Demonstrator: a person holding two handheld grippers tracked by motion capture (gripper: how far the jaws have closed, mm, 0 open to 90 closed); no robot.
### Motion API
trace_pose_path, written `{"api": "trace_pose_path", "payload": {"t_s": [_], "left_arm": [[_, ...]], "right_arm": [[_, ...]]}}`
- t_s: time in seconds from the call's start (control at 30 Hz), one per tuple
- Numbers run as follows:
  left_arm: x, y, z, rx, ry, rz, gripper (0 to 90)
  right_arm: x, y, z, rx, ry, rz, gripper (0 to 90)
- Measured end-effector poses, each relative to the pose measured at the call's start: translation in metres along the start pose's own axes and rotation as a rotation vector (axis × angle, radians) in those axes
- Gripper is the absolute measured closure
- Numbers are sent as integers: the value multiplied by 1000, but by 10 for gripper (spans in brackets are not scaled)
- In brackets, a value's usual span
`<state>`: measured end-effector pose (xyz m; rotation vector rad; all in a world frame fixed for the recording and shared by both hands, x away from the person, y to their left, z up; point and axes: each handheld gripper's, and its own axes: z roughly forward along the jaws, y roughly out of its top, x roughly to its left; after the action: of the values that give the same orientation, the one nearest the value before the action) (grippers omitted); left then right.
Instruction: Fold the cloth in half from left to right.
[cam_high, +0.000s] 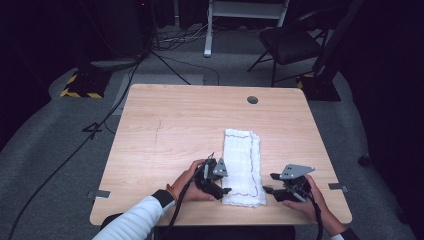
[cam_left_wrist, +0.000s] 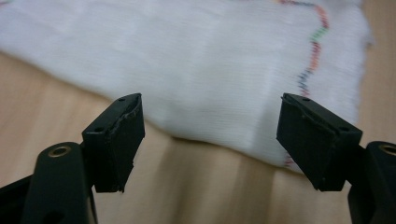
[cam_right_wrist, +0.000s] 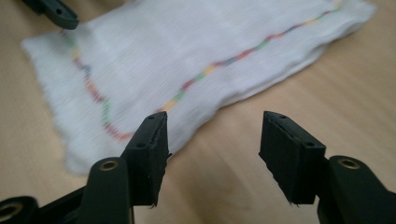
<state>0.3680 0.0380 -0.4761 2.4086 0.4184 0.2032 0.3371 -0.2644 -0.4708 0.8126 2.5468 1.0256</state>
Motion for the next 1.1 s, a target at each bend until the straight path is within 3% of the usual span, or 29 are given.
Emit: {"api": "trace_pose_path", "payload": {"t_s": [0.1,0.17,0.3,0.43,0.5,0.6,0.73,0.83,1.1], "left_arm": [[17,3,-8,-43,-8,-69,233],[28,9,-9,-49,38,-60,224],[53,21,-4,-72,80,-106,225],[82,36,13,-71,116,-147,227],[97,43,25,-62,146,-178,225],[115,49,41,-62,142,-240,231],[130,53,57,-32,191,-273,237],[137,52,64,-40,179,-318,250],[143,50,73,-29,134,-335,335]], "right_arm": [[-15,10,-3,-45,-29,35,433],[-26,19,-2,-64,-72,28,440],[-55,42,13,-81,-114,59,460],[-79,60,38,-51,-141,75,468],[-92,68,52,-50,-141,110,475],[-103,74,67,-43,-136,138,476],[-112,83,86,-23,-138,158,478],[-117,85,97,-7,-132,190,483],[-125,84,114,45,-162,226,498]]}}
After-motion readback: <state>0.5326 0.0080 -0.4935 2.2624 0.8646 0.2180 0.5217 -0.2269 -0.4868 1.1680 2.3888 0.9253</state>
